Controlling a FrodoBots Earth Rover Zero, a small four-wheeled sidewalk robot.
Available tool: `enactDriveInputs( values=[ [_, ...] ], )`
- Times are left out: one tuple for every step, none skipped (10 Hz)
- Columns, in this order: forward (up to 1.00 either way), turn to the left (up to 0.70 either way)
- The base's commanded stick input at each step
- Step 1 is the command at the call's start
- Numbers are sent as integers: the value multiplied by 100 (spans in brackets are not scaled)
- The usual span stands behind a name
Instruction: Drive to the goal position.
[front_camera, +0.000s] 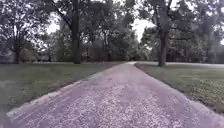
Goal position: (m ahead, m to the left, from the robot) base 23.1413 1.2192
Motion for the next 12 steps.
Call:
enactDriveInputs(
  values=[
    [70,-3],
    [70,-9],
    [70,-13],
    [70,-14],
    [70,-14],
    [70,-14],
    [70,-14],
    [70,-14],
    [70,-11],
    [70,-2],
    [70,0],
    [70,0]
  ],
)
